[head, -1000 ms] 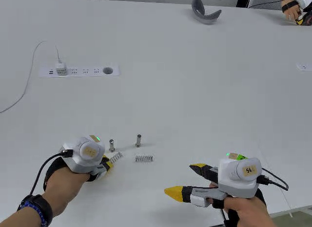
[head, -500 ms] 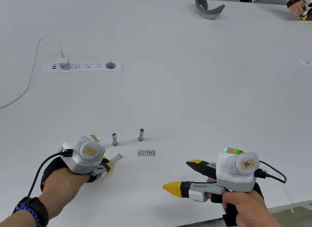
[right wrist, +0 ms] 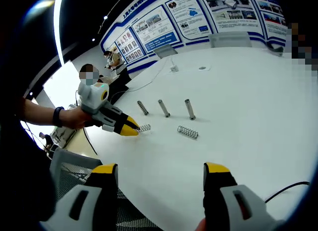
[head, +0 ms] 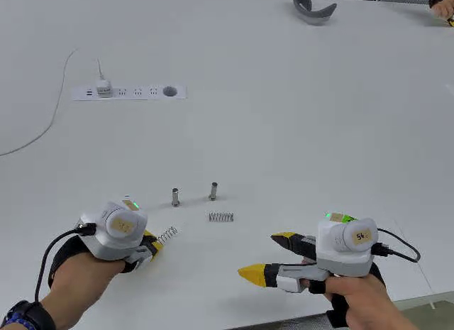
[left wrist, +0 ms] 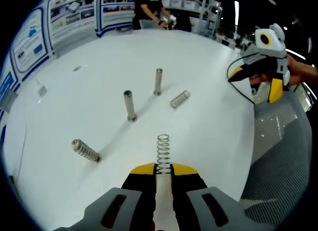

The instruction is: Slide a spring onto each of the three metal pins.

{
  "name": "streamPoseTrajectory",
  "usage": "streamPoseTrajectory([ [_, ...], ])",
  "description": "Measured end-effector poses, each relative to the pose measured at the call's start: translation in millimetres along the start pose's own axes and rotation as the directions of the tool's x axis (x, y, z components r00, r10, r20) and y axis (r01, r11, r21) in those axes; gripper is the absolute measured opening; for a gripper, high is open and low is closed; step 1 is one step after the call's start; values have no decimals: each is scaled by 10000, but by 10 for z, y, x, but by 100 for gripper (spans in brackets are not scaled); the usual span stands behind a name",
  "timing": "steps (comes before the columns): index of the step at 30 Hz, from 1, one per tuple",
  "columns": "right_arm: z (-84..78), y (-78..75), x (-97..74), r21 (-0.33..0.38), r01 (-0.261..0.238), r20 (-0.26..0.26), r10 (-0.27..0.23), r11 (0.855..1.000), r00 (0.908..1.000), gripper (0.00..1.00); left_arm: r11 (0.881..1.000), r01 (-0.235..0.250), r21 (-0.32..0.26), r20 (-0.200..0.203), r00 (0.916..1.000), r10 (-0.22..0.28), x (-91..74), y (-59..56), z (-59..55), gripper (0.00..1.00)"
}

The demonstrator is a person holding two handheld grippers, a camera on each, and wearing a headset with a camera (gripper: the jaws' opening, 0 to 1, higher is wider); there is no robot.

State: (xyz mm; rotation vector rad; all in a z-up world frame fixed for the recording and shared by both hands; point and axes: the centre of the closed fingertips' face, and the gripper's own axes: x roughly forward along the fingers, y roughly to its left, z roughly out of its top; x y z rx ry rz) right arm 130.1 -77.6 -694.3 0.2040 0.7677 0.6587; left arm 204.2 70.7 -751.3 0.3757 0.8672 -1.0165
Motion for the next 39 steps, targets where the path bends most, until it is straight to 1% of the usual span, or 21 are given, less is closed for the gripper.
streamPoseTrajectory([
  [5,0,43,27,-53,-153,-66,152,9999,9999,71,9998,68,196,59,10000,-69,-102,-55,-13,10],
  [8,-6,59,35,-49,-209,-95,209,9998,9997,71,9994,68,334,86,9999,-71,-165,-52,-20,10],
  [16,-29,112,85,-118,-410,-239,407,9991,9989,71,9968,97,787,255,9996,-118,-350,-97,34,10],
  [21,-6,173,114,-170,-602,-253,597,9980,9979,70,9943,136,1056,403,9990,-179,-431,-132,103,10],
  [26,20,215,156,-126,-829,-248,826,9965,9963,67,9923,165,1230,577,9981,-237,-491,-176,199,10],
  [29,52,249,176,-20,-994,-156,994,9950,9949,67,9882,249,1509,620,9975,-346,-511,-245,242,10],
  [33,102,276,190,32,-1153,-45,1153,9933,9933,64,9850,325,1698,674,9967,-445,-529,-290,290,10],
  [34,119,292,196,110,-1257,-4,1257,9920,9921,63,9840,352,1749,690,9965,-479,-536,-308,310,10],
  [37,158,323,210,222,-1495,107,1493,9885,9887,59,9804,429,1922,723,9957,-577,-541,-350,357,10],
  [39,184,339,221,250,-1585,149,1581,9871,9873,57,9779,474,2039,738,9952,-636,-542,-379,384,10],
])
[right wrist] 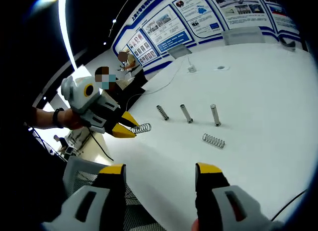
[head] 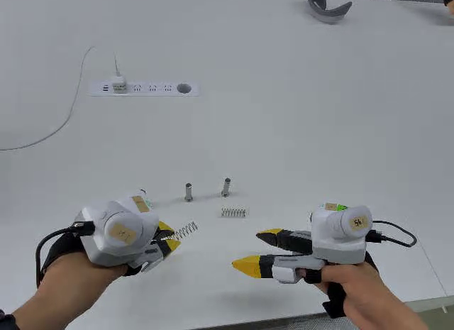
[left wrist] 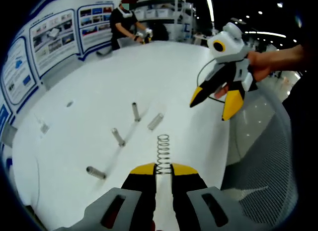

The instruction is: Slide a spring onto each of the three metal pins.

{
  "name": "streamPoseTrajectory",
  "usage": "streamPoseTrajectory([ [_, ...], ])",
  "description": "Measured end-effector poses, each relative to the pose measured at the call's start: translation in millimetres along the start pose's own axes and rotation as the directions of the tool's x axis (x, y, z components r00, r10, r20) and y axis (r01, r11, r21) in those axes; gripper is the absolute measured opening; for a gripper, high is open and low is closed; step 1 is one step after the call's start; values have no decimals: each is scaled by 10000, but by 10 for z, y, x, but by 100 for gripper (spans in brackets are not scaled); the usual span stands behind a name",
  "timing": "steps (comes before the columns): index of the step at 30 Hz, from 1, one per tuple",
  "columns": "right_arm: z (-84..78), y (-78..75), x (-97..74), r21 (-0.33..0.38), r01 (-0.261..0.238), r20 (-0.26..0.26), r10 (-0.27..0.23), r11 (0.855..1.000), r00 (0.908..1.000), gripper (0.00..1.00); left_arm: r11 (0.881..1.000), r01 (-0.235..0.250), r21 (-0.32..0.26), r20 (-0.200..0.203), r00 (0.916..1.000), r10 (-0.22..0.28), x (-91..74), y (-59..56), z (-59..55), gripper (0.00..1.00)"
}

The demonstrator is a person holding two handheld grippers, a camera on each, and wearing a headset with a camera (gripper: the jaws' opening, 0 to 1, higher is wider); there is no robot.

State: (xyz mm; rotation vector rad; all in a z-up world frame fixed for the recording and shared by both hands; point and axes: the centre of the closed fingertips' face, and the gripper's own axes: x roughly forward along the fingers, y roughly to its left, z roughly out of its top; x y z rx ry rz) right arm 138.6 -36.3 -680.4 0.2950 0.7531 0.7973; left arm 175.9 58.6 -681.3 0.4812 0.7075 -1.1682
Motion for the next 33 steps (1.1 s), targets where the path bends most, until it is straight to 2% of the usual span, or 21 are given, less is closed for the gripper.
streamPoseTrajectory([
  [7,126,66,48,196,-426,307,420,9989,9986,51,9980,263,574,75,9996,-268,16,-120,142,10],
  [10,163,111,66,525,-710,478,685,9961,9965,46,9969,487,617,165,9986,-498,31,-192,200,10],
  [14,185,182,68,630,-1014,592,977,9929,9935,38,9937,684,893,155,9974,-700,61,-291,239,10],
  [20,166,230,70,904,-1265,590,1215,9878,9908,33,9878,1020,1173,107,9945,-1040,115,-435,271,10],
  [33,105,307,76,1760,-1764,577,1687,9685,9840,26,9735,1497,1731,164,9878,-1548,163,-666,370,10],
])
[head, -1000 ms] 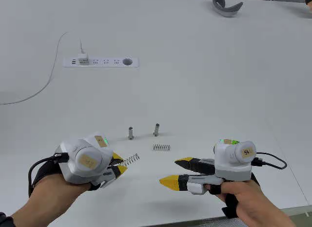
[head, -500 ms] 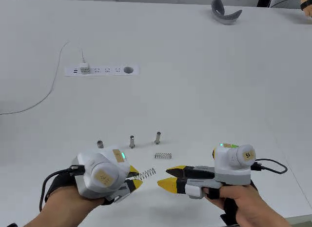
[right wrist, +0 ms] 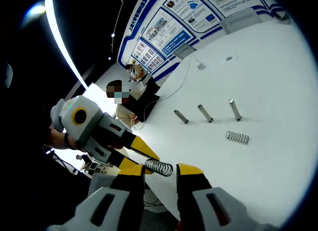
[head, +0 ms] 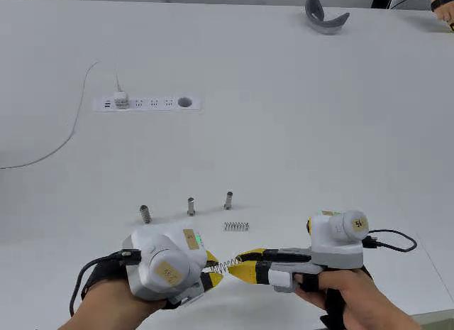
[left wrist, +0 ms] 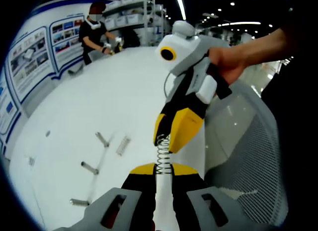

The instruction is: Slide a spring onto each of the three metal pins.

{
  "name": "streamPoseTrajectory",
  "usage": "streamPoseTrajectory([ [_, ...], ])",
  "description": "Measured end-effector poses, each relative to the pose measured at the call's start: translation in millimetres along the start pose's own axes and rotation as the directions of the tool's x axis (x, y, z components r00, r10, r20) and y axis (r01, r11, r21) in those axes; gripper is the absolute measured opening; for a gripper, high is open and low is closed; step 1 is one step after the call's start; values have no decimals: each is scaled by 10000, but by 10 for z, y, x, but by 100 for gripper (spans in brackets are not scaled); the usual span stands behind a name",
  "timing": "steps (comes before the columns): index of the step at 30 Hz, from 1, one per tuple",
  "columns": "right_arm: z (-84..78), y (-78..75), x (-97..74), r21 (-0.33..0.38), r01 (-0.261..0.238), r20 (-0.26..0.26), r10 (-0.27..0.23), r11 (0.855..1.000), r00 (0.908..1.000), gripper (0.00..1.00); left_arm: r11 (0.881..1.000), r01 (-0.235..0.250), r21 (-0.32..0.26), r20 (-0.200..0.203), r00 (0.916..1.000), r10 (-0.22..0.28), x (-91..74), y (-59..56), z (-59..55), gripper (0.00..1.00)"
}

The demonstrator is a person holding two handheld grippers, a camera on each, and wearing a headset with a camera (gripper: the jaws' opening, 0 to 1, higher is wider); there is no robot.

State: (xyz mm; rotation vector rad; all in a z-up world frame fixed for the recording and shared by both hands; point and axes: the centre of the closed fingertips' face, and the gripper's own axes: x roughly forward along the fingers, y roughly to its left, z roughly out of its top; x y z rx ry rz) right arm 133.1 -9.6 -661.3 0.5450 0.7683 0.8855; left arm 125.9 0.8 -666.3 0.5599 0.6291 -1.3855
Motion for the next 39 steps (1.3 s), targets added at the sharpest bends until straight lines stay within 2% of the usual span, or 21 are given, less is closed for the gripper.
streamPoseTrajectory([
  [5,-27,19,-6,304,-116,-110,119,9995,9999,22,9998,91,166,-25,10000,-90,11,-13,9,10],
  [17,21,63,-30,470,-378,-108,383,9982,9992,15,9980,248,588,-91,9997,-243,4,-4,22,10],
  [24,63,125,-45,39,-476,-372,477,9989,9982,12,9970,433,635,-119,9990,-426,44,-4,24,10],
  [29,165,119,-79,-500,-245,-458,222,9985,9987,12,9981,388,477,159,9991,-396,49,46,107,10],
  [32,217,131,-92,-1162,-147,-745,60,9931,9972,12,9982,398,443,346,9985,-414,38,80,155,10],
  [39,279,161,-105,-1662,-294,-1169,99,9857,9931,12,9985,492,258,710,9962,-510,26,80,215,10],
])
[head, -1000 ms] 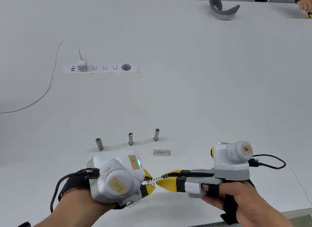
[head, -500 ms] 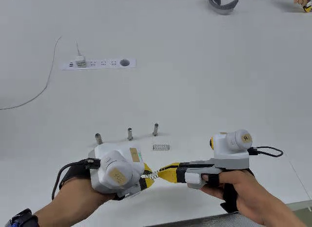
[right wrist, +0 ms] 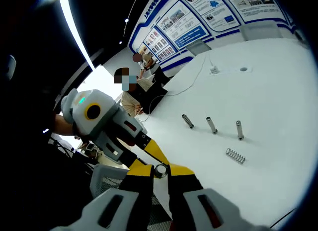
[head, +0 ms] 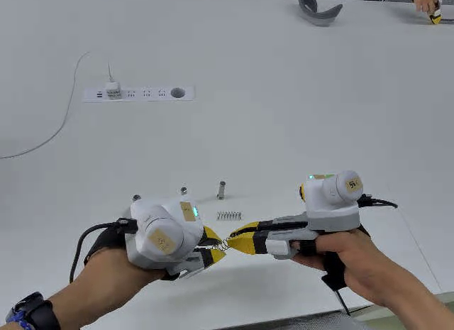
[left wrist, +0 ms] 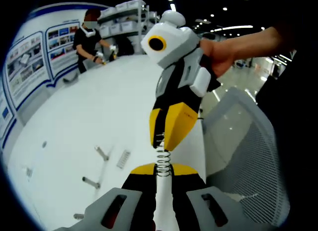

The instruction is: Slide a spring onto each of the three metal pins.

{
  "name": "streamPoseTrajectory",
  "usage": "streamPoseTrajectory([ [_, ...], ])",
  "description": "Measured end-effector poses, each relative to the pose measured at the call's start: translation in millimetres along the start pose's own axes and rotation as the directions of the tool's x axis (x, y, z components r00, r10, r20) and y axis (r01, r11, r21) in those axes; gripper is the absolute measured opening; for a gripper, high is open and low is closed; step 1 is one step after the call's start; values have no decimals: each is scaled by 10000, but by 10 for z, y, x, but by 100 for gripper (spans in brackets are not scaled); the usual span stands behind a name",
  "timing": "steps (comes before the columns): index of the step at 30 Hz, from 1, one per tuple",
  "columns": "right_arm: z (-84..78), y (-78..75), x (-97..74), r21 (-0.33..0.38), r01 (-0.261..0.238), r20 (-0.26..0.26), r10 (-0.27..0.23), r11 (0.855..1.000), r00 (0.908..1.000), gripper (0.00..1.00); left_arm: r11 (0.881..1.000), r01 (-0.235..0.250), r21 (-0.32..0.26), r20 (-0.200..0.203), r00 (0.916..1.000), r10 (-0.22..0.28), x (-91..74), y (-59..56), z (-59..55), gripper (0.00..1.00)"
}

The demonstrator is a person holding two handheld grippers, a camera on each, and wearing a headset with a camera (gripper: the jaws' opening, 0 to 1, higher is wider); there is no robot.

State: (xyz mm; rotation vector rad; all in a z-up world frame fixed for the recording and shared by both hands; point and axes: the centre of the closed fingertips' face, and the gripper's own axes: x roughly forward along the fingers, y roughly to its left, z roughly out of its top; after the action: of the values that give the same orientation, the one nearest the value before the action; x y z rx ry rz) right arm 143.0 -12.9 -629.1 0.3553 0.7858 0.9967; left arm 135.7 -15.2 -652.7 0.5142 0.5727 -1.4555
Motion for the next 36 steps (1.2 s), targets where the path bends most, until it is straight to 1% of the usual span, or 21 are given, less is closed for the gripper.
streamPoseTrajectory([
  [4,-17,7,1,-482,-17,-384,-1,9988,9993,12,10000,-29,30,53,10000,29,-2,2,9,10],
  [10,-49,4,6,-820,-96,-837,27,9966,9965,12,10000,-31,77,121,9999,30,-6,-13,19,10],
  [13,-85,16,27,-1063,-141,-1161,16,9942,9932,13,10000,-34,76,187,9998,32,-10,-17,37,10],
  [16,-104,18,45,-1190,-151,-1354,-12,9928,9908,13,9999,-38,97,211,9998,36,-11,-21,47,10],
  [24,-132,19,71,-1123,-247,-1544,71,9934,9880,13,9999,-24,167,229,9997,21,-13,-36,52,10],
  [29,-151,37,93,-1010,-341,-1606,175,9943,9869,13,9998,17,207,189,9998,-21,-7,-51,30,10],
  [36,-180,32,154,-1030,-172,-1751,-11,9945,9845,12,9999,-28,145,186,9998,25,-4,-59,-32,10],
])
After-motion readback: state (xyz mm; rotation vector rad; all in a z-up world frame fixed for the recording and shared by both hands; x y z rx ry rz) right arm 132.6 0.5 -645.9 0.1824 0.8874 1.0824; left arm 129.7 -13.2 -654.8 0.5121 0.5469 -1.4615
